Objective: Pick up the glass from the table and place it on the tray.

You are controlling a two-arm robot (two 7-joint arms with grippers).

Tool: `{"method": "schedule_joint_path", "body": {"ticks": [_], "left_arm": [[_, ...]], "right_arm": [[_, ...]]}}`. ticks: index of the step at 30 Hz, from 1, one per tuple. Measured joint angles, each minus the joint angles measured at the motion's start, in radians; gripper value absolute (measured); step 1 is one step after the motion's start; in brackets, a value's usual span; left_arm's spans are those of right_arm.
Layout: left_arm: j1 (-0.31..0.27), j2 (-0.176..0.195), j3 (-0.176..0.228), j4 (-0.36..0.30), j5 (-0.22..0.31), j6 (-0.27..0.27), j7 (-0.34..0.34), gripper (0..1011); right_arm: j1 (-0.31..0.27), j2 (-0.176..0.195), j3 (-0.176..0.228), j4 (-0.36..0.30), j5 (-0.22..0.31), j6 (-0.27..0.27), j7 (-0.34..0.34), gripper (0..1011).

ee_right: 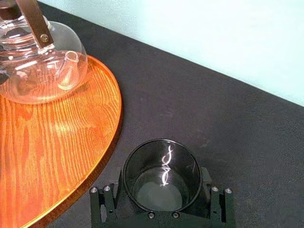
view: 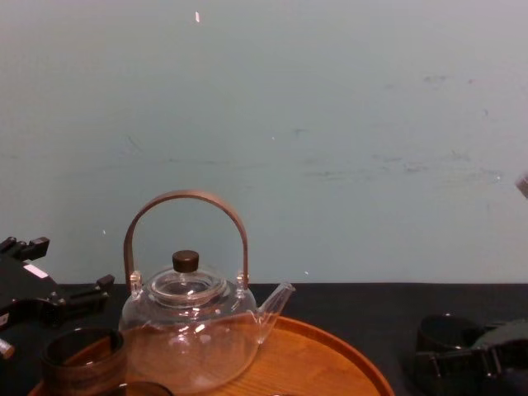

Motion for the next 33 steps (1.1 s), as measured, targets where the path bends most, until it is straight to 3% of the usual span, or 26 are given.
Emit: {"method": "schedule_joint_path", "body": {"ticks": [15,21,33], "left_arm": [[0.0,0.0,0.0,0.0,0.0,0.0,0.0,1001],[0.0,0.0,0.0,0.0,0.0,0.0,0.0,1001],[0.0,0.0,0.0,0.0,0.0,0.0,0.0,1002]], "right_arm": [[0.004,-0.007,0.0,0.005,-0.011,0.005,-0.008,1002],[0.004,-0.006,0.0,0.005,-0.009,0.005,-0.007,905],[0.003,-0.005,0.001,0.003,-0.007,0.004,-0.006,904]]}}
